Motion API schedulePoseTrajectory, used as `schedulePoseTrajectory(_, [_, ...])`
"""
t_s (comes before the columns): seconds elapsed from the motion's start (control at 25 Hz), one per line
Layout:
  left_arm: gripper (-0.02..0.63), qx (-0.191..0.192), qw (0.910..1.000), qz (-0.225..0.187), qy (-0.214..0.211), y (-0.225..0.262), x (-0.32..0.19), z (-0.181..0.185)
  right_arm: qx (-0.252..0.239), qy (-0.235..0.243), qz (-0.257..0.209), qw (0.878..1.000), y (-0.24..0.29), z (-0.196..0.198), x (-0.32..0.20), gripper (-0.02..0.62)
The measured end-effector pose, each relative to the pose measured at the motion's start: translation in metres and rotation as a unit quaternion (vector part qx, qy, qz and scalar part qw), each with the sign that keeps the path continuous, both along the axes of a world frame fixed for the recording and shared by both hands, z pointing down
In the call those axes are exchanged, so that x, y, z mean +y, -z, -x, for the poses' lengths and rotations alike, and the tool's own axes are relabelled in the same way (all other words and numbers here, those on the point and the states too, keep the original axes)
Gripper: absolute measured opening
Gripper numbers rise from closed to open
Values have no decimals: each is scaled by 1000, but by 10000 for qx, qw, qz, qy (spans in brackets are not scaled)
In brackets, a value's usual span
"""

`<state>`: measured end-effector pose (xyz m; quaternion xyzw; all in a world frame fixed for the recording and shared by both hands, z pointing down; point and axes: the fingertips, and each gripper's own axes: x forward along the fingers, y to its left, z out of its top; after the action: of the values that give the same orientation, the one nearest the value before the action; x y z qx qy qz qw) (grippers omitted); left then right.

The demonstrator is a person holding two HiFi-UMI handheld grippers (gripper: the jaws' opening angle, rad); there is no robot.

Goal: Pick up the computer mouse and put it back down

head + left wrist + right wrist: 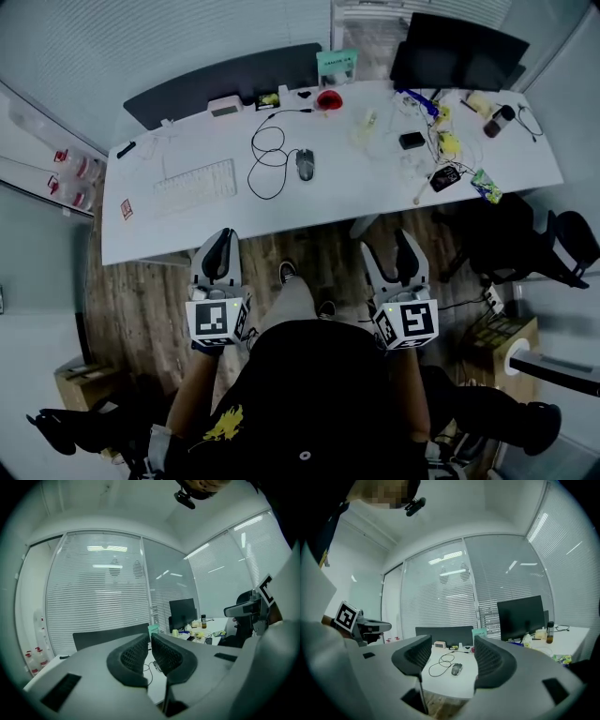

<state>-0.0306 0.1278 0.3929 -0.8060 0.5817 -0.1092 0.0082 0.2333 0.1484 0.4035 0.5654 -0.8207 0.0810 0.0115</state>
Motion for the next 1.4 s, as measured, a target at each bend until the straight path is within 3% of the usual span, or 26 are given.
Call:
schedulePoseTrajectory(0.32, [37, 189, 9995, 243, 105, -7, -76, 38, 109, -103, 624, 9979, -29, 36, -82, 387])
schedulePoseTrajectory(0.72, [37, 396, 9984, 367, 174, -34, -175, 109, 615, -148, 1179, 9910, -76, 101, -195, 393])
schedulePoseTrajectory(0.92, [37, 528, 9970, 538, -167, -65, -218, 139, 736, -237, 1485, 9859, -123, 144, -253, 387])
schedulePoseTrajectory(1.08, [37, 497, 9937, 914, -421, -90, -233, 141, 701, -294, 1996, 9769, -166, 159, -287, 388])
schedulePoseTrajectory(1.2, [37, 601, 9937, 845, -426, -101, -251, 140, 881, -269, 2216, 9708, -196, 168, -312, 388])
schedulePoseTrajectory(1.4, [37, 626, 9880, 1348, -425, -134, -255, 133, 1031, -313, 2754, 9553, -256, 172, -333, 388])
